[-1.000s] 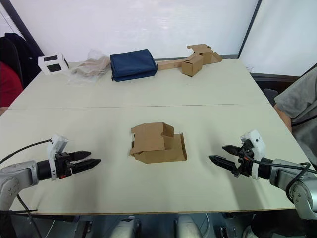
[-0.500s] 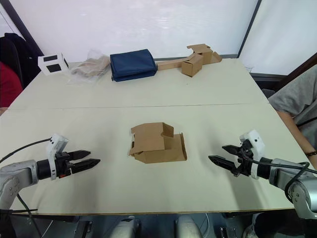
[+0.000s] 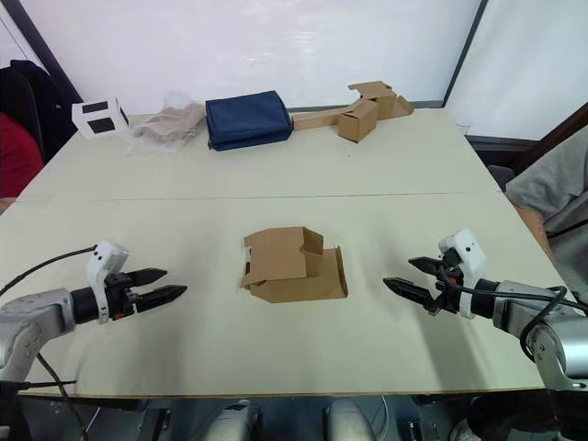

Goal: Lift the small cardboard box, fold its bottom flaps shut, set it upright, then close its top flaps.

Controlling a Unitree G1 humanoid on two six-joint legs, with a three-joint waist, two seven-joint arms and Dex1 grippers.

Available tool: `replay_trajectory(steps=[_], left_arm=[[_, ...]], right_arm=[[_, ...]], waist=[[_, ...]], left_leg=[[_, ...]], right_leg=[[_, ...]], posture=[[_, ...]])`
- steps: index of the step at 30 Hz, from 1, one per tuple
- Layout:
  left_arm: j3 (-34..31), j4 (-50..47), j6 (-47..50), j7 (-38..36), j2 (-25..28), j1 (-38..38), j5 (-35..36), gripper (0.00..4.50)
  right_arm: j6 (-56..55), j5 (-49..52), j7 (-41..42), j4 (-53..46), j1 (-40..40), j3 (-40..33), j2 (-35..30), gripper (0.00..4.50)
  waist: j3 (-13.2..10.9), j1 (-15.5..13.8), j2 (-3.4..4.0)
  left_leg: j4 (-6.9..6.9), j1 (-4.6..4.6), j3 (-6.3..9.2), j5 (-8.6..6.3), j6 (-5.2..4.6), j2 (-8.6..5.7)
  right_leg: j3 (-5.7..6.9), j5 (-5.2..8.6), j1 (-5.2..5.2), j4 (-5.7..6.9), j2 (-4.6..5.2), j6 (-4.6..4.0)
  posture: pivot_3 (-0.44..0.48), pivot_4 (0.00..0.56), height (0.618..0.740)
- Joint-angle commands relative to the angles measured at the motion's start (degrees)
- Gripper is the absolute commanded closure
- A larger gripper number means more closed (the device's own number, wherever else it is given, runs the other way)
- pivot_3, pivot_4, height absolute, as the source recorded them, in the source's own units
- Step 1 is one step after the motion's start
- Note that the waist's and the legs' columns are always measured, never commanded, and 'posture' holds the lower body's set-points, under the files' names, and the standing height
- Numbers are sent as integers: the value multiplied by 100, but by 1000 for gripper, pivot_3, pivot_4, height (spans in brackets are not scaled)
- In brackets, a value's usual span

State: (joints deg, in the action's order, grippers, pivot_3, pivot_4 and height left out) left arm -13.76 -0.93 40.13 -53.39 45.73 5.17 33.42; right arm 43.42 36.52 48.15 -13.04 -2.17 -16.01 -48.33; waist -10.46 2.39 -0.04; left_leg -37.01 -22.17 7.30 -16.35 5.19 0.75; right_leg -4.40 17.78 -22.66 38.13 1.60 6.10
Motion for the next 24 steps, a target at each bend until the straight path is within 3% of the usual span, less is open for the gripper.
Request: replay_trajectory(steps=[1,7,13,24], left_arm=[[-46,144,217,-343,181,137,183,95],[-113,661,1442,-935,104,835,1080,95],[44,1178,2499,-882,-577,1808,1728,95],[791,2217,2860,-1037,-1498,2791,1449,95]], right_arm=[[-9,50,-53,-365,82,-166,-10,0],[171,370,-102,-963,72,-269,-11,0],[826,1306,-495,-2060,-473,-80,93,0],[1177,1948,-1589,-3047,-713,429,566,0]], waist=[[0,4,0],[0,-5,0],[1,8,1],[4,-2,-4]], left_leg=[[-1,0,0,0,0,0],[-2,1,0,0,0,0],[-8,-1,4,0,0,0],[-13,-6,10,1,2,-2]], right_leg=[[0,0,0,2,0,0],[1,0,0,4,-2,0],[5,0,3,6,-2,1],[9,-1,-1,9,-1,1]], posture=[[0,150,740],[0,150,740],[0,150,740],[0,150,740]])
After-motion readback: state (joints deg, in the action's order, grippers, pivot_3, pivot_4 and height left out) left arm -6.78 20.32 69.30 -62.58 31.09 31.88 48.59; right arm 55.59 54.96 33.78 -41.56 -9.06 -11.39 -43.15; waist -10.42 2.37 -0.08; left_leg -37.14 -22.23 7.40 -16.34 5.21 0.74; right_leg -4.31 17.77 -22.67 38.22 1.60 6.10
